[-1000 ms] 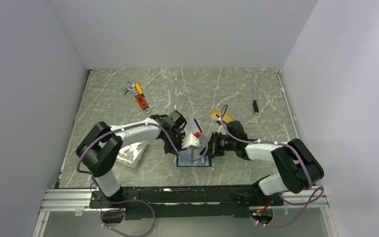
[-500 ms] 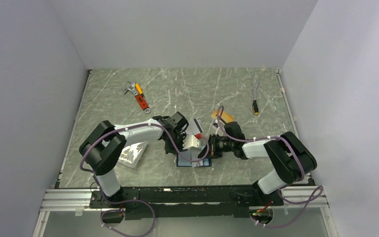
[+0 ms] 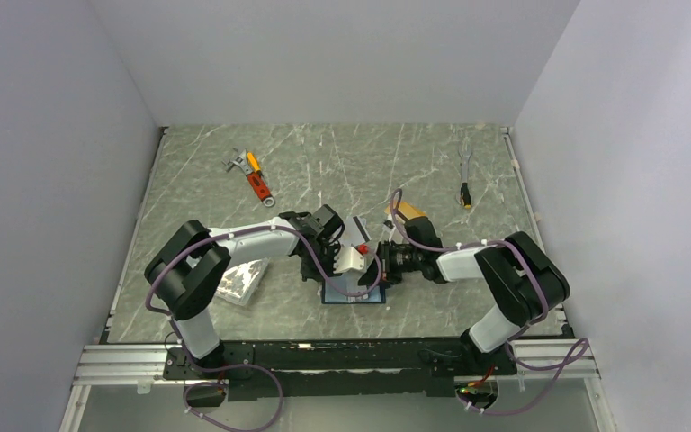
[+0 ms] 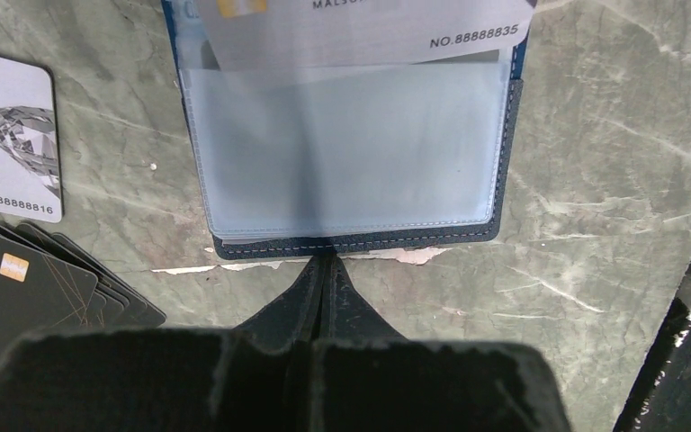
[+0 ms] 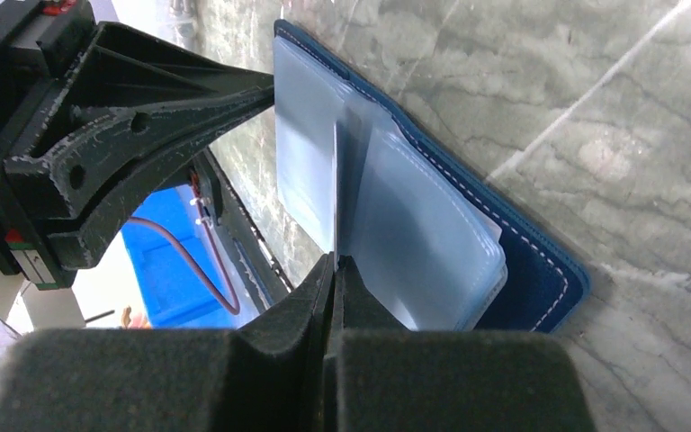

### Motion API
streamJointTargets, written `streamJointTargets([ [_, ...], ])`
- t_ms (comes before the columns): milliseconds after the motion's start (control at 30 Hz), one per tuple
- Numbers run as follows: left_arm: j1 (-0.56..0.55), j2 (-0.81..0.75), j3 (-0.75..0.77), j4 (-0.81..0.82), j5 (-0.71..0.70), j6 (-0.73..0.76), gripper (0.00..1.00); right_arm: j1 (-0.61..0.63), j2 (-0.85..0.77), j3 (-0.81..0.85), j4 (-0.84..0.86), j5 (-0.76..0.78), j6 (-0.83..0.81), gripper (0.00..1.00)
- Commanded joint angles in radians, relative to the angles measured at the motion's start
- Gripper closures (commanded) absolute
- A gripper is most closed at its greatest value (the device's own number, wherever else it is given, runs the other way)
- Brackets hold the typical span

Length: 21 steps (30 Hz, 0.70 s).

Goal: Put the credit cards into the card holder
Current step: Insert the credit card into the card holder.

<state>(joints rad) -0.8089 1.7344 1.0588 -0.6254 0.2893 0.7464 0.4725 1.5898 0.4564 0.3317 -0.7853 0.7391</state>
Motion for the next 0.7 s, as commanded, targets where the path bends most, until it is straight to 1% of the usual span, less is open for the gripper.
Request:
streamJointTargets([
  [0, -0.012, 0.012, -0.007, 0.029, -0.004, 0.019, 1.0, -0.002, 0.013, 0.05, -0.027, 0.02, -0.047, 1.0],
  [167, -0.018, 0.011, -0.019, 0.031, -0.005, 0.025, 1.0, -0.003, 0.022, 0.053, -0.028, 0.042, -0.052, 1.0],
  [467, -0.027, 0.01, -0.02, 0.021, 0.011, 0.031, 1.0, -0.003, 0.066, 0.036, 0.034, 0.055, -0.033, 1.0],
  [667, -0.038, 0.001, -0.034, 0.016, 0.029, 0.033, 1.0, 0.003, 0.047, 0.016, 0.051, 0.083, -0.018, 1.0],
])
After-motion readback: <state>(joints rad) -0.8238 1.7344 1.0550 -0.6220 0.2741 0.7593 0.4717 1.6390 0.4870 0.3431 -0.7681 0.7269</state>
